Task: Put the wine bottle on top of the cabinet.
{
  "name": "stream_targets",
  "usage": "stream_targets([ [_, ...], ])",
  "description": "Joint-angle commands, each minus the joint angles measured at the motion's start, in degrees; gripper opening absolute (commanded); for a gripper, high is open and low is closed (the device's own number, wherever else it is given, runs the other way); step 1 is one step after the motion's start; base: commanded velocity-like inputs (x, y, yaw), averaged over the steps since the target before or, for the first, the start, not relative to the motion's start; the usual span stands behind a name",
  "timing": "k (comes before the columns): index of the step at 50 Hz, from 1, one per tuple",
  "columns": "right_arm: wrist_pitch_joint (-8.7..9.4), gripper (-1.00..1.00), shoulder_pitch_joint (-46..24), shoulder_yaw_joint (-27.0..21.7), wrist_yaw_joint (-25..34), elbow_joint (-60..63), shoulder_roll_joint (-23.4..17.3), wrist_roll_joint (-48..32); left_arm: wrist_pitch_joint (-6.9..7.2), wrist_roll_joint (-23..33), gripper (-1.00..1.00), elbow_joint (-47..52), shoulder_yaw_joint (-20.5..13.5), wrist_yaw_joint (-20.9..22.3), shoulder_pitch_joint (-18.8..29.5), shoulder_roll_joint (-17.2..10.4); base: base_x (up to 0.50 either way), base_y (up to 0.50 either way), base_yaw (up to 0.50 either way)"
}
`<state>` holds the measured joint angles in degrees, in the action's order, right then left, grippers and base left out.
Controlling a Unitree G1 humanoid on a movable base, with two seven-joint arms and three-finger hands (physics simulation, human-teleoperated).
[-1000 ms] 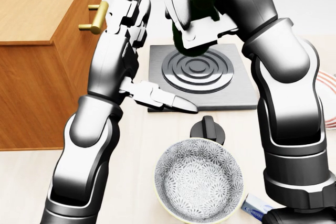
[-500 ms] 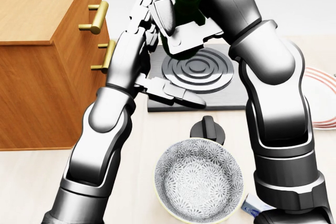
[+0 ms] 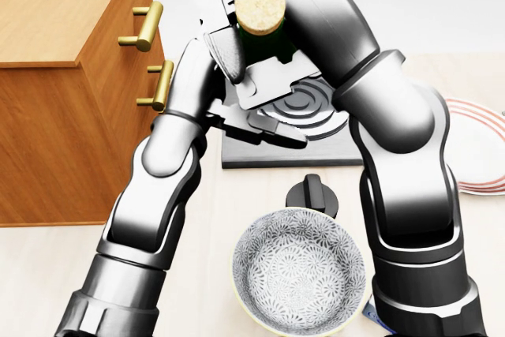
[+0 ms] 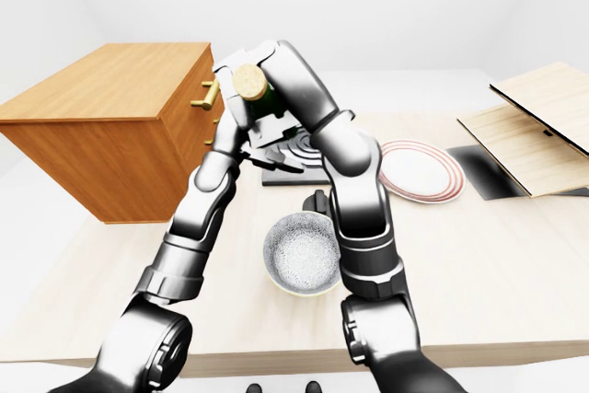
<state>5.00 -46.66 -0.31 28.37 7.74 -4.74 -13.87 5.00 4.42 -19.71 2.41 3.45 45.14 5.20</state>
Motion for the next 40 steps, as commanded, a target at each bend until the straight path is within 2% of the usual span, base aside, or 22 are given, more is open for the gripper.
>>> stream_targets([
  [1,0.00,-1.00,0.40,1.73,-5.78,2.83,1.86,7.85,0.00,-1.71,1.00,-1.85,-0.37,0.34,3.06,-0.51,0.00,0.00,0.00],
  [5,0.00,-1.00,0.60,1.85,-5.58,2.52,2.26,7.59,0.00,-2.21,1.00,-3.49,-0.78,-0.21,5.11,-0.92,0.00,0.00,0.00],
  [22,0.00,-1.00,1.56,1.80,-5.67,0.13,2.69,7.19,0.00,-3.78,1.00,1.87,-0.21,-1.47,5.59,-0.36,0.00,0.00,0.00],
  [23,0.00,-1.00,1.74,1.77,-5.72,0.03,2.69,7.21,0.00,-4.44,1.00,2.00,-0.10,-0.59,5.07,-0.17,0.00,0.00,0.00],
  [24,0.00,-1.00,2.06,1.81,-5.75,-0.02,2.67,7.16,0.00,-6.78,-1.00,3.44,-0.60,0.81,3.61,0.42,0.00,0.00,0.00],
  [27,0.00,-1.00,2.27,1.77,-5.81,0.38,2.65,7.13,0.00,-6.30,-1.00,5.51,0.90,1.63,1.58,0.50,0.00,0.00,0.00],
  [40,0.00,-1.00,2.43,1.90,-6.00,0.43,2.72,7.15,0.00,-6.13,-1.00,5.54,0.92,2.46,1.05,0.84,0.00,0.00,0.00],
])
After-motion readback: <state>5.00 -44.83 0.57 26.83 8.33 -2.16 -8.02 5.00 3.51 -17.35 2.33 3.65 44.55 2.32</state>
